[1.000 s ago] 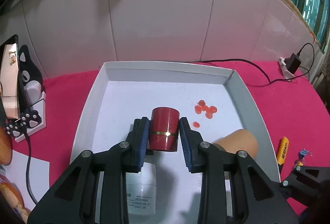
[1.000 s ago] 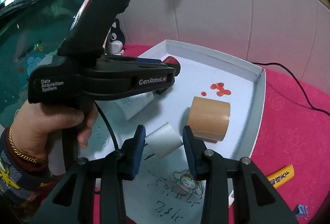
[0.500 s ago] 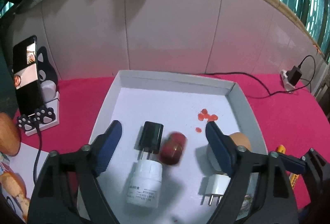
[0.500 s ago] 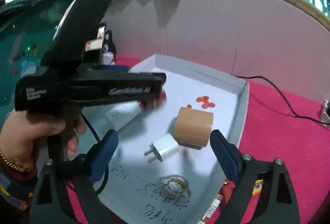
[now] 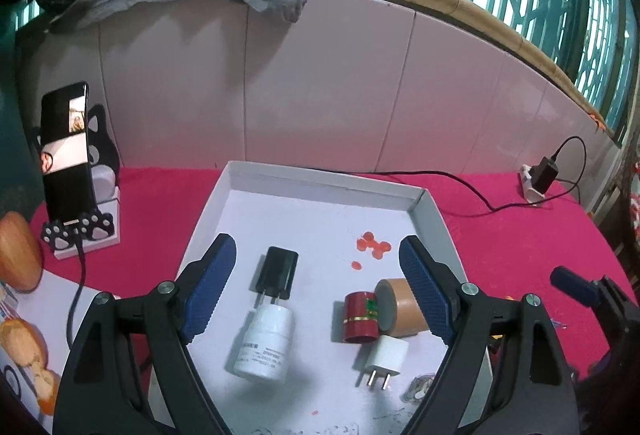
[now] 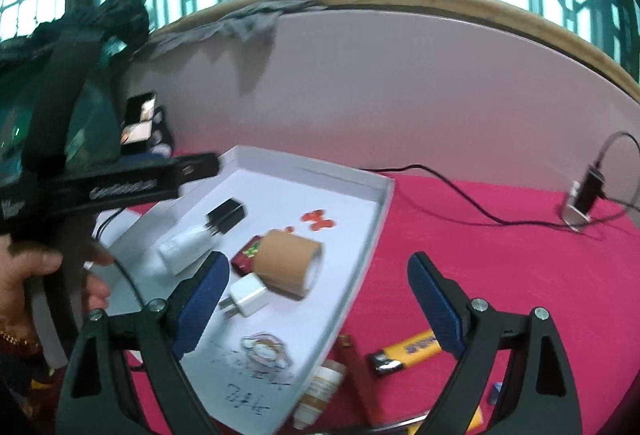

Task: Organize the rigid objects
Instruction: 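Move both open tools back toward the items on the table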

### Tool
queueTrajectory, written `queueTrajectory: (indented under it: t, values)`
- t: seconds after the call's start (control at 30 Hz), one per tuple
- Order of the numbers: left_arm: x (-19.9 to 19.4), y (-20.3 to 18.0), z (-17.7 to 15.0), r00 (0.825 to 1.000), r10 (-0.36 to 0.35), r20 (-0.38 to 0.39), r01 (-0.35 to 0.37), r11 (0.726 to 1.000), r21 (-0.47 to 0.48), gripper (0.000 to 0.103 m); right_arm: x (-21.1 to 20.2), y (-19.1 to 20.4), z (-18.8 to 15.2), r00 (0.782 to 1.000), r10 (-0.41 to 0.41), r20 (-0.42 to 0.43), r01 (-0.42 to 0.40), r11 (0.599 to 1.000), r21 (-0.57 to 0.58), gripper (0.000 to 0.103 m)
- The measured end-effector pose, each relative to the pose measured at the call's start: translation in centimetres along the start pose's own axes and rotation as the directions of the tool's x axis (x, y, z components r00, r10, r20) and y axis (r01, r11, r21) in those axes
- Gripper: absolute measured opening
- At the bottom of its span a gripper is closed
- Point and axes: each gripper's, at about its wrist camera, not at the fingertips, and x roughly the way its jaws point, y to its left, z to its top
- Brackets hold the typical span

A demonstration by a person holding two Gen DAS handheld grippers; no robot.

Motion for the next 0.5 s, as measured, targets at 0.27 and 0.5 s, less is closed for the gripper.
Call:
queueTrajectory:
  t: [0.27,0.5]
  values:
    - [-1.1,-0.6,-0.3,1.0,-0.019,0.005,0.019,1.0,0.02,0.085,-2.7,-4.6,0.1,0.993,-0.11,0.045,0.105,0.99,0.099,0.091]
    - [-0.8,-0.5,-1.3,0.999,-0.039,-0.025,0.04,0.999,0.016,0.085,-5.4,-12.2,-1.4,0.97,-0.242,0.004,0.233,0.94,0.25,0.091]
